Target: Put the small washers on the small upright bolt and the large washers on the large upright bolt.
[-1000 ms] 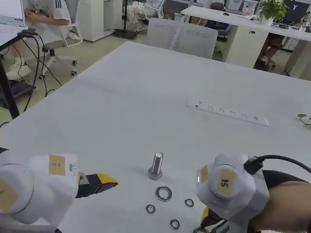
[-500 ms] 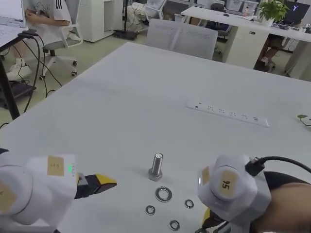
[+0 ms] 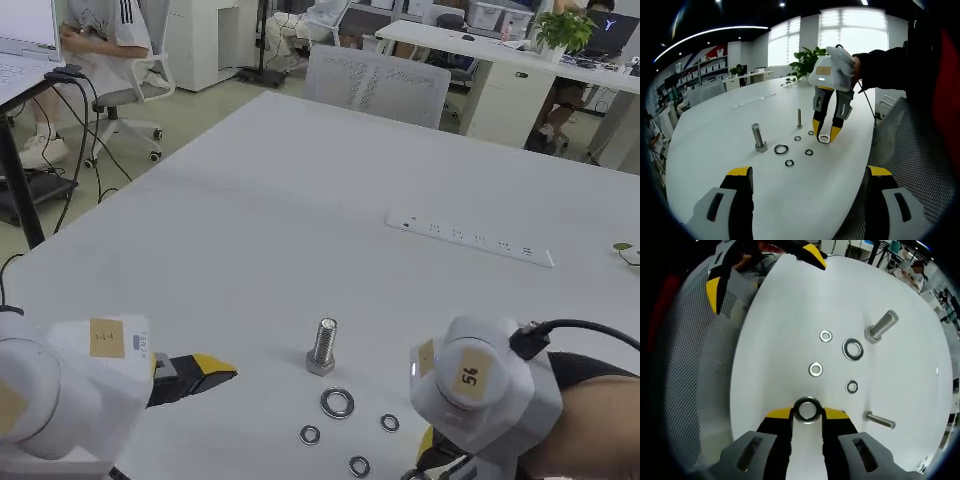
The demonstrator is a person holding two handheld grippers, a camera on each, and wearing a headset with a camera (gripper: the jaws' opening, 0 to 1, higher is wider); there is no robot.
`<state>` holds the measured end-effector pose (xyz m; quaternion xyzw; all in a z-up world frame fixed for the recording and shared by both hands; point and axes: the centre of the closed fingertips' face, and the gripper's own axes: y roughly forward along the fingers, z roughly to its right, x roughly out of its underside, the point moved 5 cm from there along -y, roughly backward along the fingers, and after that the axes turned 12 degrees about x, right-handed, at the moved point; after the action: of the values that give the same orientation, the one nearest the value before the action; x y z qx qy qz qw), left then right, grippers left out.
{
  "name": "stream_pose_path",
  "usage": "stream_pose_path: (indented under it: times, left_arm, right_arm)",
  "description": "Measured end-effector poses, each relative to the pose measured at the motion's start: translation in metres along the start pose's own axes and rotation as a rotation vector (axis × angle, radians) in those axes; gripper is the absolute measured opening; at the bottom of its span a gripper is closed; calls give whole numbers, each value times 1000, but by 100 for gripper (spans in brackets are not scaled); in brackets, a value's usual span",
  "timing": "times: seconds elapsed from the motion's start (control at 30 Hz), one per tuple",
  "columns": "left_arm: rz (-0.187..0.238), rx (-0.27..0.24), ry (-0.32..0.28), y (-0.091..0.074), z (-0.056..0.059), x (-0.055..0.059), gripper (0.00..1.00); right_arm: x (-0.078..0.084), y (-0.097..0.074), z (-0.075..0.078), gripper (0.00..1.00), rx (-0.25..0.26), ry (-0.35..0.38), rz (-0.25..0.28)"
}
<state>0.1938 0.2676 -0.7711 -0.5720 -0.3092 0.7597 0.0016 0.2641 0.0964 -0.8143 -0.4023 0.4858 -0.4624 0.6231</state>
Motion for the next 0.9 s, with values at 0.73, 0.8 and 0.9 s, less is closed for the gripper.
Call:
stream_pose_path:
  times: [0.73,0.8,0.9]
  left_arm:
    - [90,-100,-21,-11,-6,-3,91]
    - [98,-105,-24,-12,-7,-3,91]
    - [105,-113,-24,-13,-7,-3,91]
  right_arm:
    - [-12,-19,4,22,21,4,20]
    - [-12,-21,5,22,26,4,21]
    - [-14,-24,6,22,32,3,22]
